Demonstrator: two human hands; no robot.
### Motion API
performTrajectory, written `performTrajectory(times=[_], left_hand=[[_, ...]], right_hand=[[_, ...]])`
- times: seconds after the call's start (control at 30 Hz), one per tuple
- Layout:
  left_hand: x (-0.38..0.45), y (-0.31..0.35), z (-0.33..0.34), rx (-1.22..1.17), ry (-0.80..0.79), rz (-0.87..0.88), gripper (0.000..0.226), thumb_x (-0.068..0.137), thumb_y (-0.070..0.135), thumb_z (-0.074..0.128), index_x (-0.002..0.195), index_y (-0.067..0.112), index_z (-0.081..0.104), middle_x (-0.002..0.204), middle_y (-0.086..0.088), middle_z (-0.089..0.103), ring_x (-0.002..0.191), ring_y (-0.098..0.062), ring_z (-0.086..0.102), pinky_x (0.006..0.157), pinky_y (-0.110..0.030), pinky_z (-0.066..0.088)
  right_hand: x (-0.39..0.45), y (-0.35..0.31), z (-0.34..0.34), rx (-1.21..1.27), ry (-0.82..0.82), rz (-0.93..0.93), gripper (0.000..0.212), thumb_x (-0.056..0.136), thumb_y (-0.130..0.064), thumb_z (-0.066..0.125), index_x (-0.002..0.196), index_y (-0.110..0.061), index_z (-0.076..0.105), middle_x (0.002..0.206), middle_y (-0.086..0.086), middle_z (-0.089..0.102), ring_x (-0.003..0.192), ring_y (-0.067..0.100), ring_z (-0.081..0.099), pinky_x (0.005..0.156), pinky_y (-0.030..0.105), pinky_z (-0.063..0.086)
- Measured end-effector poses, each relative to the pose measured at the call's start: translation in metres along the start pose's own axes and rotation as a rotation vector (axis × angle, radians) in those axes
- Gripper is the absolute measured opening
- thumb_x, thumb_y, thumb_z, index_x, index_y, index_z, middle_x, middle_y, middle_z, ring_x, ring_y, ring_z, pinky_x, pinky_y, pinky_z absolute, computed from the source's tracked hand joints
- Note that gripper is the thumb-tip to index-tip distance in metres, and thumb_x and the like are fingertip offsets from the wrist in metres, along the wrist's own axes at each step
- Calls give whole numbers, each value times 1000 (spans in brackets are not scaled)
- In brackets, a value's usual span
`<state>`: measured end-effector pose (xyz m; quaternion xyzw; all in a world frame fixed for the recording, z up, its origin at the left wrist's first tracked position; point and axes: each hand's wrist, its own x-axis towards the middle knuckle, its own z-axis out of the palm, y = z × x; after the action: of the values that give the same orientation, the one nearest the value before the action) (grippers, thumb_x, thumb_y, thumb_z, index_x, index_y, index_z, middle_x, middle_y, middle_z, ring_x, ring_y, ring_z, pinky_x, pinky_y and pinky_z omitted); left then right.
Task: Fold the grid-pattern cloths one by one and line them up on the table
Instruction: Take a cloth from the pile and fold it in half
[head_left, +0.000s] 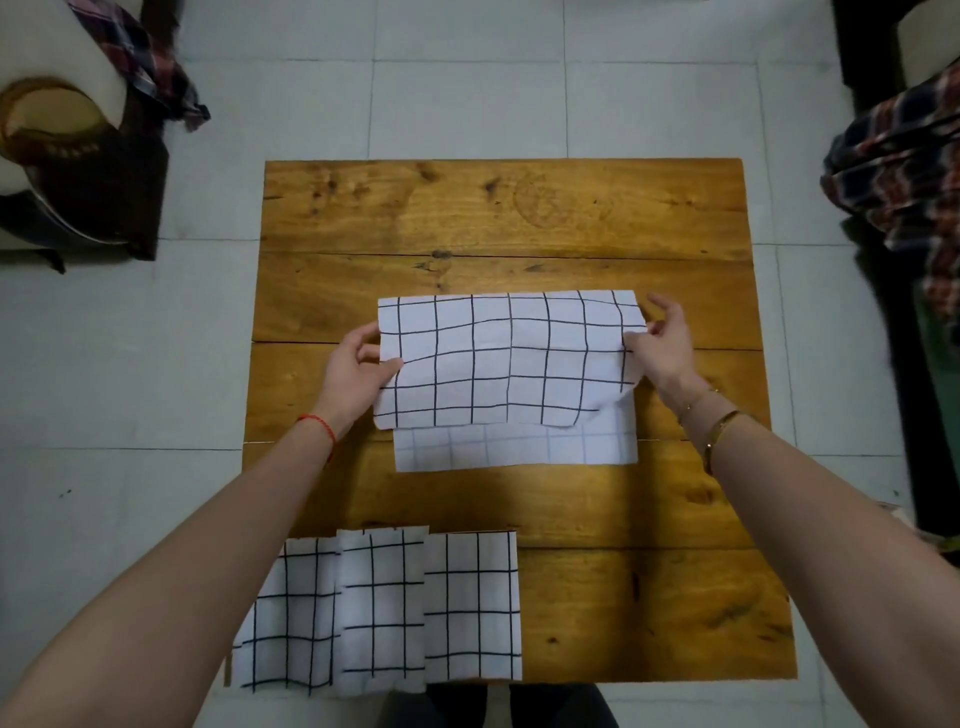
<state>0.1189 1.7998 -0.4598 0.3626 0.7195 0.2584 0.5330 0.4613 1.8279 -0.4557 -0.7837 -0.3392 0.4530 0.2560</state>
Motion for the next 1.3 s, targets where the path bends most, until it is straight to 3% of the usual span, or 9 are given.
performTrajectory(times=[0.1,0.3,0.4,0.53,0.63,0.73,0.87,1.0,1.3], left_hand=[[-8,-10,1,48,-11,-9,62,86,1,66,141,16,41,96,-2,66,91,-19,66,79,-32,56],[-27,-35,7,189,-31,7,75,87,6,66,149,23,29,107,-5,56,76,-15,54,60,-23,53],[-28,-41,11,294,13,35,81,85,8,69,151,26,25,108,-2,53,78,-13,53,67,-22,53],[-27,-43,10,497,92,99,83,82,12,72,150,26,25,116,2,49,92,-17,57,74,-24,52],[-23,-41,11,675,141,176,76,86,12,64,150,24,25,134,-4,39,121,-20,43,92,-32,44],[-16,-29,16,836,185,359,62,91,13,54,148,16,30,146,-5,36,133,-22,34,110,-41,33],[4,-21,27,1059,42,484,61,99,25,38,154,14,14,161,-4,16,149,-23,10,120,-51,11],[20,-25,36,1232,-51,551,63,102,38,28,155,14,5,163,-2,3,150,-21,-2,119,-56,3],[37,-41,18,1400,-100,578,66,100,46,22,155,12,7,163,-5,4,150,-25,4,115,-63,13]], right_hand=[[0,6,-4,-54,-3,15,61,87,4,56,142,-15,36,82,-3,49,72,10,52,65,24,48],[-9,24,-9,-176,-54,-7,61,87,1,55,142,-16,34,82,-3,51,78,17,57,76,37,52],[-12,29,-8,-250,-48,-49,59,89,-1,55,142,-14,32,76,-3,50,70,10,51,66,30,47],[-14,32,-4,-410,-67,-78,59,86,-11,57,139,-12,31,80,3,59,77,23,60,61,33,48],[-20,29,3,-742,86,-172,59,80,-22,59,132,-5,37,106,17,56,96,34,55,75,42,48],[-24,26,15,-1030,236,-401,57,79,-25,56,129,-2,42,119,21,49,108,37,46,86,45,40],[-17,14,41,-1064,-34,-690,58,91,-26,50,144,-7,36,152,14,34,141,36,26,114,51,25],[-13,5,76,-1109,-272,-694,60,100,-34,35,153,-13,18,162,4,11,149,28,5,121,47,6],[-9,22,83,-1131,-238,-621,61,103,-44,20,155,-16,6,163,-1,2,150,23,-5,122,47,0]])
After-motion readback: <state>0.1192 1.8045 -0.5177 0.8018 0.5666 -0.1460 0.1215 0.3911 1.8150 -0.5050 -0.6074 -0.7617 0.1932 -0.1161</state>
